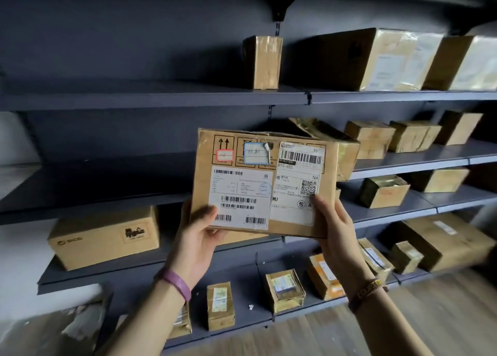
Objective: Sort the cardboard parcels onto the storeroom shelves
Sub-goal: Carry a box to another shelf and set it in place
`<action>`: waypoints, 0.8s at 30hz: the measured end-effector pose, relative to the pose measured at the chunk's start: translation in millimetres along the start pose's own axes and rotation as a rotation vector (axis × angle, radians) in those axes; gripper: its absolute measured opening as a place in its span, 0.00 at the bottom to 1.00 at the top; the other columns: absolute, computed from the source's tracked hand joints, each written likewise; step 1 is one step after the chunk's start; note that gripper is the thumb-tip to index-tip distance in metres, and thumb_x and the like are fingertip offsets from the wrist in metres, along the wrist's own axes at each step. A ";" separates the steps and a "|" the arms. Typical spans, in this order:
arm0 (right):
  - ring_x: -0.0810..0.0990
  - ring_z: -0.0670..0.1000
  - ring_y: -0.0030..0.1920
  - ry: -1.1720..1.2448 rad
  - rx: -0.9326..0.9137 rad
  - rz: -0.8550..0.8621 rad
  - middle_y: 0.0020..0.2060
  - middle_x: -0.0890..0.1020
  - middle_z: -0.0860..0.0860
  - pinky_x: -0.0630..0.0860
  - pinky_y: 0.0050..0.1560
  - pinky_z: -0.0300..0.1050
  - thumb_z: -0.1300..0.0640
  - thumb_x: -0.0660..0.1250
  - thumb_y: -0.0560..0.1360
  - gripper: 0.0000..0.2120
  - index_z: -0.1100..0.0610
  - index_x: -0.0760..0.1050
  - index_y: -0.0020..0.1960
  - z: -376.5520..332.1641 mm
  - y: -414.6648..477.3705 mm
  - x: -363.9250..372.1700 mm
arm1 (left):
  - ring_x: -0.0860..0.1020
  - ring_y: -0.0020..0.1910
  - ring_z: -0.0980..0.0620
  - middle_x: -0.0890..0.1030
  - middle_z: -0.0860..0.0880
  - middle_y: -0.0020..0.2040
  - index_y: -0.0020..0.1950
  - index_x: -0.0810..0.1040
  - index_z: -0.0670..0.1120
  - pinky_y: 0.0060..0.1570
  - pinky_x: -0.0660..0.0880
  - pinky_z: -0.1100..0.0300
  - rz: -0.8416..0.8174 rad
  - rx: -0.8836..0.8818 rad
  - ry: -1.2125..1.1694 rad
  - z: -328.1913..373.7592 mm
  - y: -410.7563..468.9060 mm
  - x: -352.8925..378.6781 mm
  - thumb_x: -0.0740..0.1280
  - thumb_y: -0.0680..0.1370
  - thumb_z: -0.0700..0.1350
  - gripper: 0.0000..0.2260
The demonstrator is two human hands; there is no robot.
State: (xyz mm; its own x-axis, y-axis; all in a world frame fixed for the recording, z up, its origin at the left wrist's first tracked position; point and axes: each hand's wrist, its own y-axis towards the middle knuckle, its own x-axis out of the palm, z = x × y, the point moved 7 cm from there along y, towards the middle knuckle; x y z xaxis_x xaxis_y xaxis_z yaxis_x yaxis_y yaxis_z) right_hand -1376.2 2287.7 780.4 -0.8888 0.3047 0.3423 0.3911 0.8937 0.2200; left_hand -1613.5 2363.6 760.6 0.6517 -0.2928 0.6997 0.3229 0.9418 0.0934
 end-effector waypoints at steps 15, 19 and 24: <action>0.82 0.49 0.58 -0.067 0.030 0.337 0.58 0.83 0.48 0.81 0.48 0.52 0.42 0.72 0.69 0.26 0.47 0.76 0.65 -53.6 -79.9 -267.4 | 0.79 0.58 0.43 0.78 0.40 0.63 0.70 0.69 0.42 0.47 0.80 0.55 -0.130 -0.326 0.069 -221.7 -29.4 153.7 0.67 0.71 0.40 0.26; 0.83 0.46 0.55 -0.087 0.050 0.420 0.58 0.83 0.48 0.80 0.41 0.45 0.43 0.71 0.70 0.23 0.45 0.76 0.65 -78.1 -107.3 -360.3 | 0.78 0.60 0.40 0.79 0.40 0.62 0.68 0.69 0.43 0.47 0.81 0.54 -0.148 -0.381 0.085 -296.1 -49.1 217.9 0.67 0.71 0.39 0.25; 0.83 0.46 0.54 -0.118 0.026 0.515 0.57 0.84 0.48 0.81 0.44 0.46 0.43 0.71 0.69 0.24 0.44 0.76 0.64 -116.1 -134.4 -455.3 | 0.79 0.57 0.40 0.79 0.38 0.61 0.69 0.68 0.40 0.46 0.81 0.53 -0.183 -0.468 0.106 -377.3 -63.4 294.3 0.67 0.70 0.41 0.27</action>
State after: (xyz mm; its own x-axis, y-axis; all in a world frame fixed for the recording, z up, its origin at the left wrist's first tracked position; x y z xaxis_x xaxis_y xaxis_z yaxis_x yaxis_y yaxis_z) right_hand -996.3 1990.6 701.1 -0.6046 0.7400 0.2949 0.7794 0.6259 0.0274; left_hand -1183.3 2155.4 693.3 0.6138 -0.4842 0.6236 0.6953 0.7056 -0.1364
